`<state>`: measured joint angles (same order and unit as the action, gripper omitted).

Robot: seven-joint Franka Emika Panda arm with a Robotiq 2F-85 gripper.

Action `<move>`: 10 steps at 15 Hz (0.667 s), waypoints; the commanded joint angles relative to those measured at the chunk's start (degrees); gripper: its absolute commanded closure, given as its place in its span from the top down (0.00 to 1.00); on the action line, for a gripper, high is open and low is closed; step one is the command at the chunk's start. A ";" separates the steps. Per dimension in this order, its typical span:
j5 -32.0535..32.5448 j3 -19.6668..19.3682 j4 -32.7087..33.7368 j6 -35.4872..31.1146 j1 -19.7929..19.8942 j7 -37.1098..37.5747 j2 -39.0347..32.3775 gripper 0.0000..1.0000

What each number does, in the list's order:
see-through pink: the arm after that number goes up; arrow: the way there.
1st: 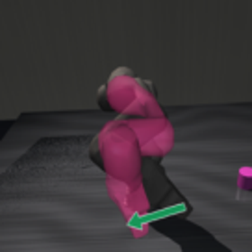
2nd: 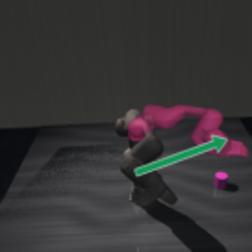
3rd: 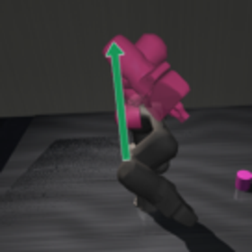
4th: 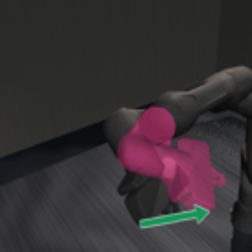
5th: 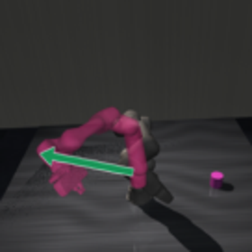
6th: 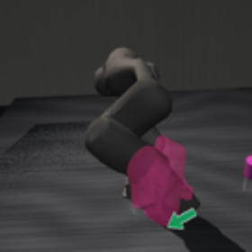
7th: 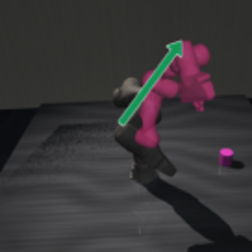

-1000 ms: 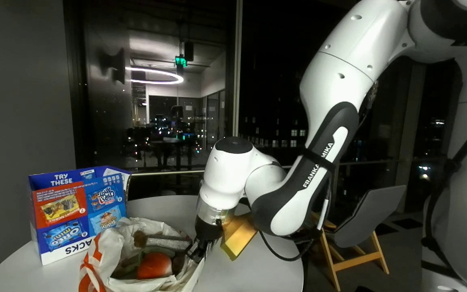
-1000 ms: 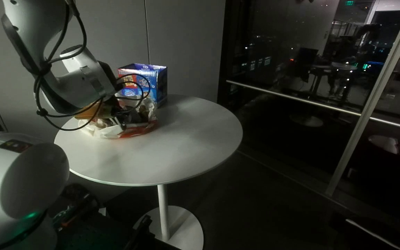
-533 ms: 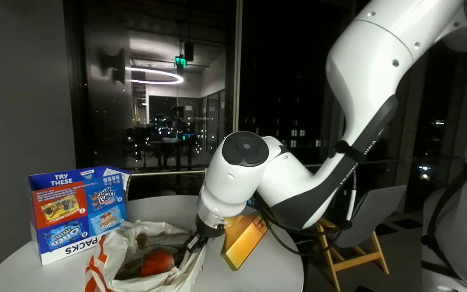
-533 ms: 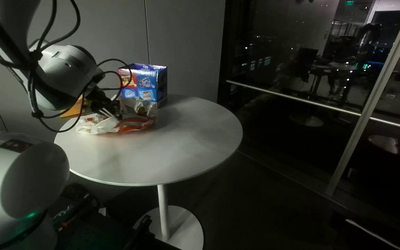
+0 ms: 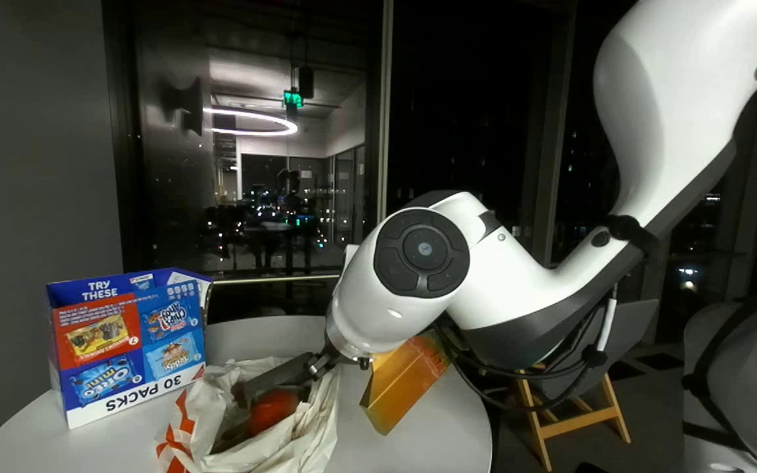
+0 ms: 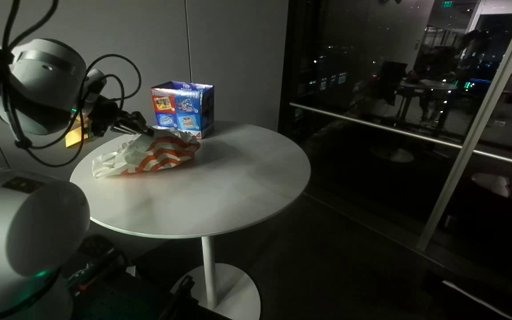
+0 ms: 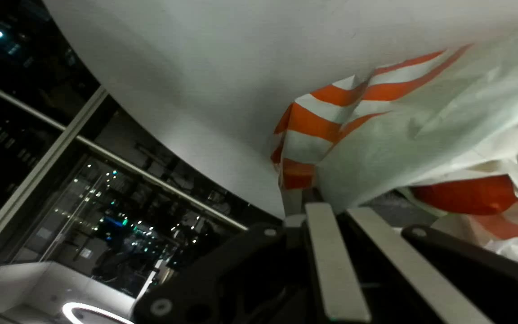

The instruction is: Put the objects on the table inside the bag

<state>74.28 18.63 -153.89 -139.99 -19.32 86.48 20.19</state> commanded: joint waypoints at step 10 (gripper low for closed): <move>-1.16 -4.45 -0.87 -5.31 1.69 -8.13 -1.82 0.24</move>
<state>73.59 13.21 -154.76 -145.19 -18.56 78.62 18.17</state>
